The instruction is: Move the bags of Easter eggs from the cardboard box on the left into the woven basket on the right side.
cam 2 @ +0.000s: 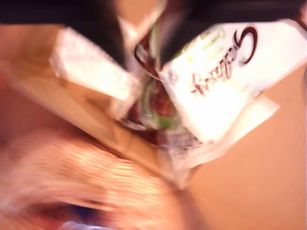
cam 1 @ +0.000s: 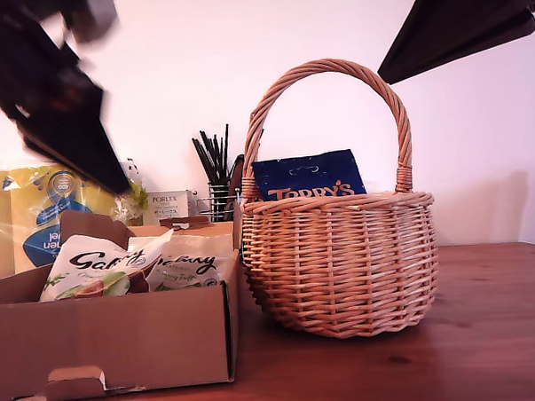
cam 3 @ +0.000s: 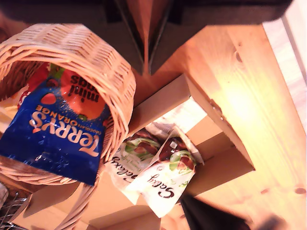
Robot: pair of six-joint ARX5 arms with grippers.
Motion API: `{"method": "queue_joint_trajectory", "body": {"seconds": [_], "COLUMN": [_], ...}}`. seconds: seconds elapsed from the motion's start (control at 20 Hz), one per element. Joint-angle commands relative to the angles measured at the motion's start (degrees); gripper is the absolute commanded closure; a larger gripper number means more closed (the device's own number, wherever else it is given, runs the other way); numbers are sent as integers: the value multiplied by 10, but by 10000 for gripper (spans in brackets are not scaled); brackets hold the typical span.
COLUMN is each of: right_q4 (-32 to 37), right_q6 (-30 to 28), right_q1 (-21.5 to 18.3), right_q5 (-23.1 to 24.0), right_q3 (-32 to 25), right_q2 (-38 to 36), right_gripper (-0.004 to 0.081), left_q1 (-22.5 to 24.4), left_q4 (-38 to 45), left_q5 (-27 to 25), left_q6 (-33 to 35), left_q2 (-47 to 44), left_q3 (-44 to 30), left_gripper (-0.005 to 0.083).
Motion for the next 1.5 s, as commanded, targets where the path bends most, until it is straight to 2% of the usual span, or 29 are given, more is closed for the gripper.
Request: {"method": "queue_joint_trajectory", "body": {"seconds": [0.0,0.1,0.2,0.3,0.4,0.65,1.05,1.15,1.25,1.4,1.45], "right_q4": [6,6,6,5,5,5,6,6,6,6,6], "right_q6": [-3,-3,-3,-3,-3,-2,-1,-1,-1,-1,-1], "right_q1": [-2,-2,-2,-2,-2,-1,-1,-1,-1,-1,-1], "right_q5": [-3,-3,-3,-3,-3,-13,-13,-13,-13,-13,-13], "right_q3": [0,0,0,0,0,0,0,0,0,0,0], "right_q2": [-1,0,0,0,0,-1,-1,-1,-1,-1,-1], "right_gripper": [782,782,782,782,782,782,782,782,782,782,782], "left_q1": [-14,-38,-64,-80,-86,-87,-88,-88,-88,-88,-88], "left_q4": [29,51,61,58,36,22,21,16,12,14,15], "left_q5": [-52,-114,-140,-167,-208,-251,-263,-270,-270,-269,-266], "left_q6": [-97,-133,-145,-168,-188,-213,-217,-217,-217,-216,-211], "left_q2": [16,36,56,80,108,144,184,186,186,186,186], "left_q3": [-9,-8,0,14,30,49,49,49,49,50,50], "left_gripper": [289,289,268,147,117,117,120,164,266,553,624]}}
